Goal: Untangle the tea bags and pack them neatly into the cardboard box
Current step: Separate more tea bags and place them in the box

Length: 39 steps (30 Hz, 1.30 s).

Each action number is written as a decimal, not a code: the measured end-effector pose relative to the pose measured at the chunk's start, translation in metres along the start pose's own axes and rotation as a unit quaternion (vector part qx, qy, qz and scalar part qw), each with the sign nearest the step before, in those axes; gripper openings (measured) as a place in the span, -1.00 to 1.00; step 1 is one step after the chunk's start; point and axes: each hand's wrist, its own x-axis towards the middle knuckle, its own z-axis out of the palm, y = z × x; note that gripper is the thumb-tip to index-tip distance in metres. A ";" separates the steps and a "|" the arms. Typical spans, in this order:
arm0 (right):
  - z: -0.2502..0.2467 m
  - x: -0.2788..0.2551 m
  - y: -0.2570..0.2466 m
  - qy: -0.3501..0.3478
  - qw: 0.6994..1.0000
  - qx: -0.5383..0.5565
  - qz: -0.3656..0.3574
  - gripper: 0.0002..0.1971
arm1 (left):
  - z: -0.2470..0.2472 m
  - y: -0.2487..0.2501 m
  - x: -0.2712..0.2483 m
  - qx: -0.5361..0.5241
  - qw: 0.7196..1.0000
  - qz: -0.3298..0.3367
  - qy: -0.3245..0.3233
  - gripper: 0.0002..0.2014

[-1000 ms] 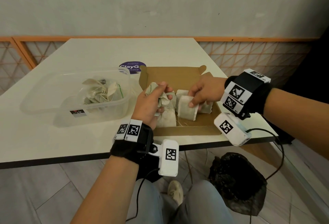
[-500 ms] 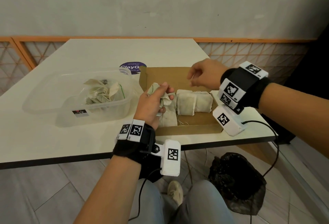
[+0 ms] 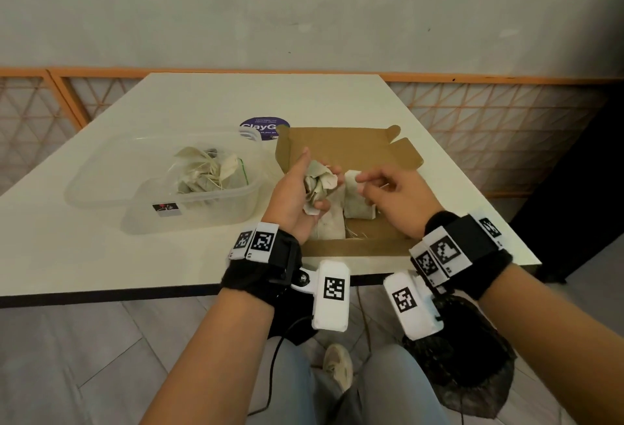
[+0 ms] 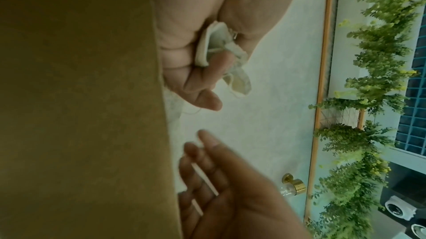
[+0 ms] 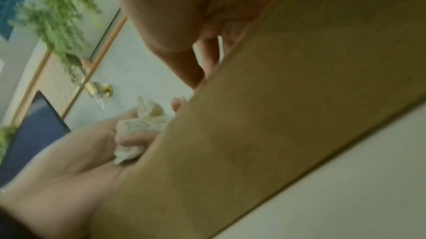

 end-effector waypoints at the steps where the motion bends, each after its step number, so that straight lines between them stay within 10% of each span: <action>1: 0.003 -0.002 -0.003 0.006 0.999 0.050 -0.017 -0.90 | 0.000 0.000 0.000 0.000 1.000 -0.006 0.003 -0.63; 11: 0.028 -0.002 -0.008 0.054 0.977 0.205 -0.031 -0.88 | 0.001 -0.003 0.000 0.100 0.995 -0.012 0.002 -0.63; 17: 0.020 0.004 -0.002 0.175 0.900 0.398 0.039 -0.84 | 0.002 0.000 -0.002 0.021 0.999 -0.035 -0.023 -0.67; 26: 0.022 0.001 0.002 0.136 0.910 0.392 -0.008 -0.89 | 0.001 0.005 -0.006 -0.120 0.992 -0.041 -0.014 -0.73; 39: 0.008 0.000 0.002 -0.066 0.838 0.540 0.038 -0.78 | 0.000 -0.009 -0.002 0.178 0.981 0.022 -0.069 -0.98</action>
